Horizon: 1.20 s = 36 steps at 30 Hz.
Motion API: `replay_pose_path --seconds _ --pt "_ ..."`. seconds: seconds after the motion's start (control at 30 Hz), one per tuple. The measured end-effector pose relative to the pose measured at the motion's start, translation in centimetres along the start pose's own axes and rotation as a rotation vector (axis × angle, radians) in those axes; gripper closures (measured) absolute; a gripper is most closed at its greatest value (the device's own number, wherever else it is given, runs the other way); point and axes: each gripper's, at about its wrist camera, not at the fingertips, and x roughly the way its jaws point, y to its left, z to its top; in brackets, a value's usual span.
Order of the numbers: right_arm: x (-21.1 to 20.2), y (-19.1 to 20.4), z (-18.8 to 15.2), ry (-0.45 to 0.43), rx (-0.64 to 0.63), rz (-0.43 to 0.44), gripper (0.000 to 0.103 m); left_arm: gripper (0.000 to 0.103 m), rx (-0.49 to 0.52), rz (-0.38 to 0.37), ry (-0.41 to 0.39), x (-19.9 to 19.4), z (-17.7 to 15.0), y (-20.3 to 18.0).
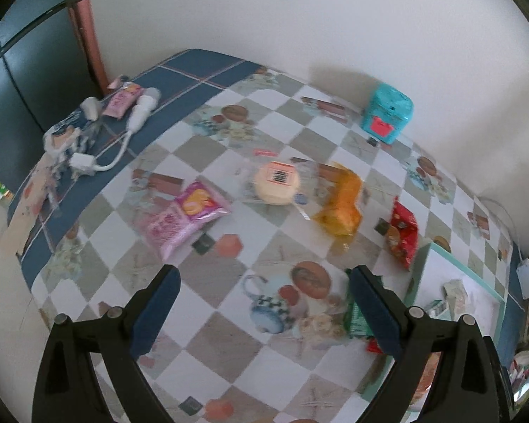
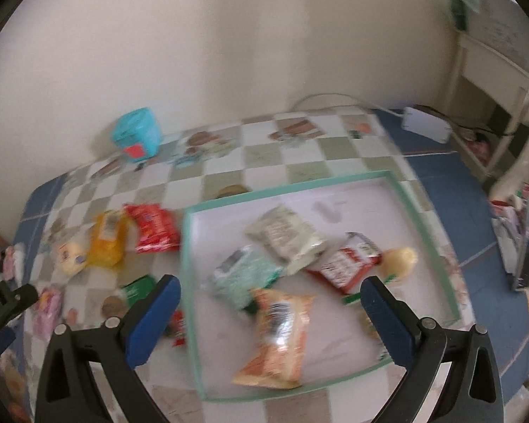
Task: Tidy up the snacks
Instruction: 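Move the right gripper to the green rectangular pack while left approaches the pink swiss roll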
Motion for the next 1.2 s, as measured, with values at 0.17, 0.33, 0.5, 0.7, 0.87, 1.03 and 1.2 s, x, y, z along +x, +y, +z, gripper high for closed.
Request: replay_pose_path --seconds 0.17,0.33,0.5,0.7,0.87,1.03,1.2 --pt "0.5 2.0 -0.7 0.029 -0.031 0.065 0.000 0.006 -0.041 0.038 0.014 0.7 -0.2 2.5" --pt "1.7 3.1 -1.3 0.083 -0.024 0.186 0.000 0.006 -0.105 0.057 0.048 1.8 -0.4 5.1" --pt "3.3 5.0 -2.3 0.124 -0.058 0.244 0.000 0.006 -0.161 0.065 0.068 2.8 -0.3 6.8" --pt "4.8 6.9 -3.1 0.142 -0.110 0.254 0.009 0.006 -0.179 0.055 0.099 4.1 -0.1 7.9" --pt "5.4 8.6 -3.6 0.143 -0.141 0.281 0.016 0.006 -0.170 0.030 0.107 5.1 0.8 9.4" --pt "6.0 10.2 -3.9 0.142 -0.166 0.285 0.019 0.006 -0.138 0.040 0.105 6.1 1.8 10.8" --pt "6.8 11.7 -4.0 0.149 -0.214 0.282 0.023 0.006 -0.070 0.035 0.090 7.1 3.5 11.4"
